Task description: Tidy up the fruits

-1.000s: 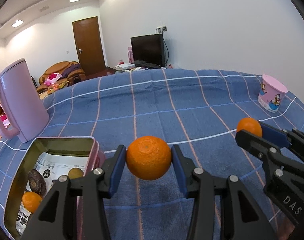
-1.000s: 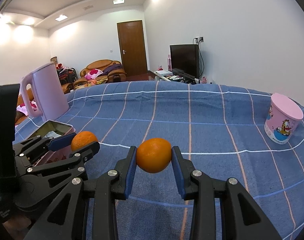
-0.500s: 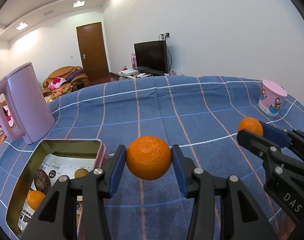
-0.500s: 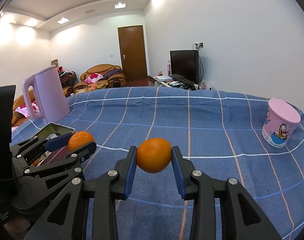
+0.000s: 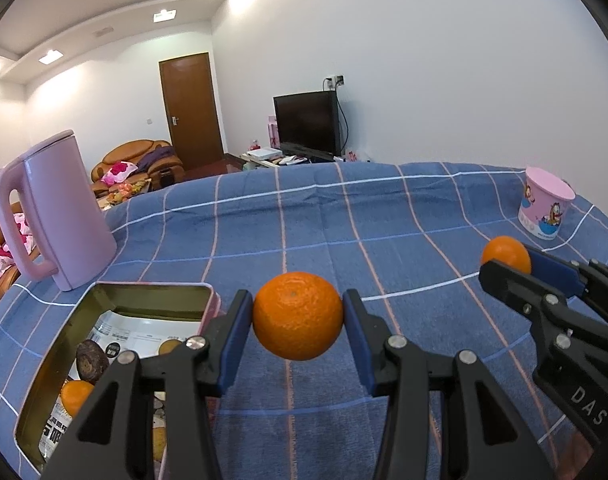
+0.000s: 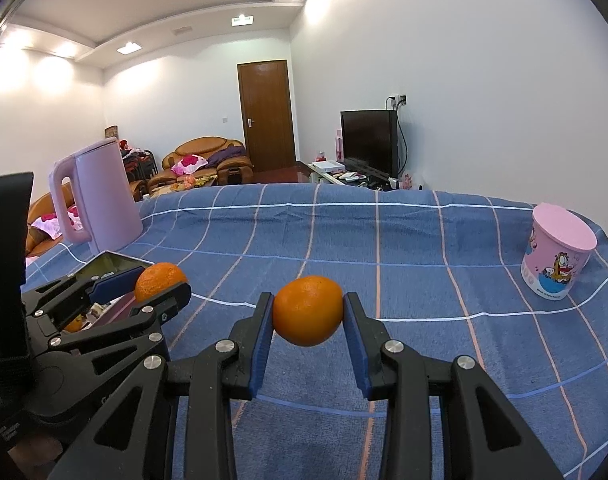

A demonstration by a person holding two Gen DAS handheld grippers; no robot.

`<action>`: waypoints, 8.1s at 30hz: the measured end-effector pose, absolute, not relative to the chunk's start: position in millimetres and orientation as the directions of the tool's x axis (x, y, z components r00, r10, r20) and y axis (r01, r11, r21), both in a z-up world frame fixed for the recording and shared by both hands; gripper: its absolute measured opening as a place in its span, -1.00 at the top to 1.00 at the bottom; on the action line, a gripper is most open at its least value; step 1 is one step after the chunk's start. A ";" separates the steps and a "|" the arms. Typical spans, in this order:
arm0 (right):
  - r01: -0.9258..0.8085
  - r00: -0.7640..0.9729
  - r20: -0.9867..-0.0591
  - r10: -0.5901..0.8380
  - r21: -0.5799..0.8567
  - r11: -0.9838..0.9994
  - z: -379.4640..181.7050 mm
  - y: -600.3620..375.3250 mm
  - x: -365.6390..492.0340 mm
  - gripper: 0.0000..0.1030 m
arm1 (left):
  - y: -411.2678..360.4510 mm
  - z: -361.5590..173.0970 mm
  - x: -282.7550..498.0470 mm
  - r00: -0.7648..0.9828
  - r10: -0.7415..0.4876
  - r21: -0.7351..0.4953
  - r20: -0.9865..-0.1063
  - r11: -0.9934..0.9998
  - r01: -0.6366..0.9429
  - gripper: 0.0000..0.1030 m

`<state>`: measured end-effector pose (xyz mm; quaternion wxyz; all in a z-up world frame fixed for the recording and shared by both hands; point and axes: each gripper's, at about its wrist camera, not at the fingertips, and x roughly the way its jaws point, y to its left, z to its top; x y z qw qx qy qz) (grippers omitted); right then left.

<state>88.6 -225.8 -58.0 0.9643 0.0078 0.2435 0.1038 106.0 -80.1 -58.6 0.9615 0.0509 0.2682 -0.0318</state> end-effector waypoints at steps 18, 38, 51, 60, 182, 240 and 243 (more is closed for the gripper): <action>-0.202 0.882 -0.428 0.199 0.039 0.979 -55.0 -222.8 79.2 0.29 | -78.6 -52.6 93.5 0.889 -0.016 0.089 -0.458 0.994 0.063 0.07; -0.200 0.905 -0.381 0.190 0.015 0.980 -52.8 -219.9 68.2 0.29 | -77.4 -49.1 82.1 0.912 0.012 0.097 -0.411 0.995 0.031 0.07; -0.191 0.919 -0.353 0.179 0.001 0.982 -52.1 -218.4 58.2 0.29 | -73.2 -48.7 73.3 0.910 0.008 0.091 -0.414 0.995 0.033 0.07; -0.203 0.912 -0.363 0.190 0.001 0.979 -51.0 -211.4 54.7 0.29 | -70.1 -47.3 57.2 0.914 -0.008 0.098 -0.407 0.994 0.052 0.07; -0.398 0.782 -0.462 0.417 0.143 0.906 -39.4 -91.3 89.8 -0.31 | 90.3 -29.1 48.7 0.862 0.202 0.008 -0.465 0.974 -0.225 -0.81; -0.382 0.812 -0.419 0.407 0.146 0.912 -28.7 -119.5 70.7 -0.32 | 76.7 -23.7 43.1 0.870 0.203 0.018 -0.449 0.976 -0.219 -1.00; -0.382 0.811 -0.420 0.407 0.146 0.913 -28.7 -119.5 70.7 -0.32 | 74.6 -22.8 41.7 0.873 0.199 0.020 -0.445 0.977 -0.212 -1.00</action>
